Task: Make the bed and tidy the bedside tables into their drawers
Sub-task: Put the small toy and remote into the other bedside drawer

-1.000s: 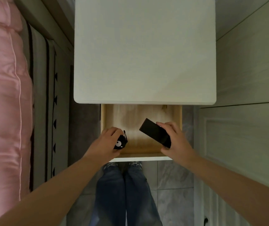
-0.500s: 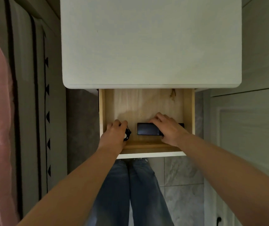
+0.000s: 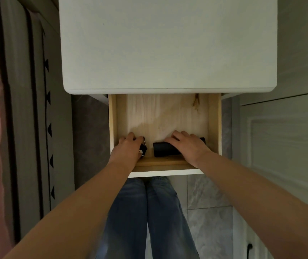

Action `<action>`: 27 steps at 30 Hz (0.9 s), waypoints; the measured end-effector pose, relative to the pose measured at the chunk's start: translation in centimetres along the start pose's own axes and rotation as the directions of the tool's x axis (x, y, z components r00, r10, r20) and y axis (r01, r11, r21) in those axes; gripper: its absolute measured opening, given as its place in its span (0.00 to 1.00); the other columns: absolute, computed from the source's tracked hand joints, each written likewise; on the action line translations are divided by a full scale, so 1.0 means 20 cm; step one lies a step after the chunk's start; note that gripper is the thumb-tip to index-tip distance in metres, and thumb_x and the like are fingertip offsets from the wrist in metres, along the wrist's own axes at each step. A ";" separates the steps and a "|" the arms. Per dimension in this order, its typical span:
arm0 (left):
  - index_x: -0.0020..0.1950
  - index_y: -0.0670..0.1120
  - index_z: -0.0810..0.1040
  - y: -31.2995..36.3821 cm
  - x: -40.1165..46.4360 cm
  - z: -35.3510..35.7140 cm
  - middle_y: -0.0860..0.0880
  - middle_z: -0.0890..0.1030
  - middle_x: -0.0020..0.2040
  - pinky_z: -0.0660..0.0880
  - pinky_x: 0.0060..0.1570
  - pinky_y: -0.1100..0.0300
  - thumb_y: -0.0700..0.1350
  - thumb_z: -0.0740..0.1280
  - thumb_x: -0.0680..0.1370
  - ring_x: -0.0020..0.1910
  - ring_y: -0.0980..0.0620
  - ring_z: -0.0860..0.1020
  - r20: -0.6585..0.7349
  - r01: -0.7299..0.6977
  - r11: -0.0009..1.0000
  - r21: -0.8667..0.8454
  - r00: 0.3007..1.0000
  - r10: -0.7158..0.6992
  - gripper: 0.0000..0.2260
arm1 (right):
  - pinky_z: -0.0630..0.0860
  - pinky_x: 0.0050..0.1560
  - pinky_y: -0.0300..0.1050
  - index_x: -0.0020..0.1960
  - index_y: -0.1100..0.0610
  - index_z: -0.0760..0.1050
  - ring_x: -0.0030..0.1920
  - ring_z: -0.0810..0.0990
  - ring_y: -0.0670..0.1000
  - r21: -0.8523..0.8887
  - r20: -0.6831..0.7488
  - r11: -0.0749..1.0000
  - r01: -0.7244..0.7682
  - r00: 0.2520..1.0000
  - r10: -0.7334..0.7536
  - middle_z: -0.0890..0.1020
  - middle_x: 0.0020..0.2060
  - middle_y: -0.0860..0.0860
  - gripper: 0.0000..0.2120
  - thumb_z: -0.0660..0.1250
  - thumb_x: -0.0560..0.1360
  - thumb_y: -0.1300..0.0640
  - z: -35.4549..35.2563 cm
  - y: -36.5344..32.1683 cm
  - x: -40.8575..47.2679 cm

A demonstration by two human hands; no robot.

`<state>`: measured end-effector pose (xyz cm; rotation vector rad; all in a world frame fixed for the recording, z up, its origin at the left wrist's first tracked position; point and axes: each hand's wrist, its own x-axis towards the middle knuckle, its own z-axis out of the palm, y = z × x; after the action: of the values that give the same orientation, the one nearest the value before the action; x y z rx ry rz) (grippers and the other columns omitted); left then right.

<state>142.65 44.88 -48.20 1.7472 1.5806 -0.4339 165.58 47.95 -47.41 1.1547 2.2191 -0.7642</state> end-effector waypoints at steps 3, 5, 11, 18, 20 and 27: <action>0.69 0.49 0.70 0.00 0.02 -0.02 0.46 0.70 0.63 0.78 0.54 0.50 0.40 0.67 0.77 0.59 0.44 0.73 0.042 0.002 1.000 -0.002 0.999 -0.002 0.21 | 0.72 0.60 0.53 0.75 0.47 0.62 0.65 0.68 0.56 0.054 0.071 0.998 -0.038 0.997 0.034 0.69 0.66 0.52 0.30 0.67 0.76 0.59 -0.01 0.00 0.01; 0.69 0.47 0.72 0.01 0.04 -0.04 0.46 0.71 0.64 0.76 0.57 0.50 0.38 0.68 0.76 0.60 0.44 0.74 0.123 0.016 1.000 -0.007 0.992 -0.015 0.21 | 0.72 0.63 0.55 0.75 0.49 0.64 0.65 0.69 0.57 0.148 0.140 0.983 -0.110 0.986 0.089 0.69 0.67 0.52 0.27 0.65 0.78 0.57 -0.01 -0.01 0.02; 0.77 0.44 0.60 0.07 -0.02 -0.12 0.44 0.55 0.79 0.60 0.72 0.57 0.35 0.57 0.80 0.75 0.43 0.59 0.278 0.077 0.978 -0.193 0.960 -0.021 0.25 | 0.51 0.77 0.45 0.79 0.51 0.52 0.78 0.54 0.53 0.421 0.288 0.871 -0.253 0.948 0.136 0.56 0.78 0.51 0.33 0.55 0.79 0.72 -0.05 -0.06 -0.09; 0.52 0.45 0.82 0.15 -0.29 -0.24 0.46 0.81 0.56 0.78 0.54 0.59 0.33 0.57 0.79 0.52 0.50 0.80 0.278 0.226 -0.163 -0.960 0.759 -0.589 0.15 | 0.76 0.58 0.44 0.57 0.57 0.78 0.53 0.79 0.50 0.954 -0.036 0.210 -0.212 0.615 0.788 0.82 0.51 0.52 0.11 0.63 0.78 0.66 -0.04 -0.32 -0.43; 0.50 0.42 0.81 0.20 -0.39 -0.24 0.44 0.82 0.48 0.79 0.48 0.54 0.34 0.58 0.80 0.46 0.48 0.81 0.366 0.226 -0.298 -0.928 0.709 -0.603 0.12 | 0.76 0.48 0.45 0.47 0.58 0.77 0.45 0.79 0.55 0.968 0.245 -0.198 -0.152 0.423 0.872 0.80 0.42 0.55 0.07 0.64 0.76 0.68 -0.03 -0.40 -0.51; 0.57 0.37 0.75 0.28 -0.56 -0.15 0.41 0.79 0.47 0.79 0.47 0.56 0.39 0.62 0.80 0.44 0.48 0.80 0.694 0.428 -0.554 -0.714 0.534 -0.482 0.08 | 0.70 0.70 0.55 0.54 0.64 0.72 0.67 0.71 0.60 0.325 0.820 -0.945 0.024 0.490 0.295 0.74 0.62 0.60 0.20 0.47 0.72 0.77 -0.16 -0.52 -0.62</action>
<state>145.26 39.10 -36.89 -0.5651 1.7496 0.4921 162.38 38.38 -34.42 2.7166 -1.2046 -2.1655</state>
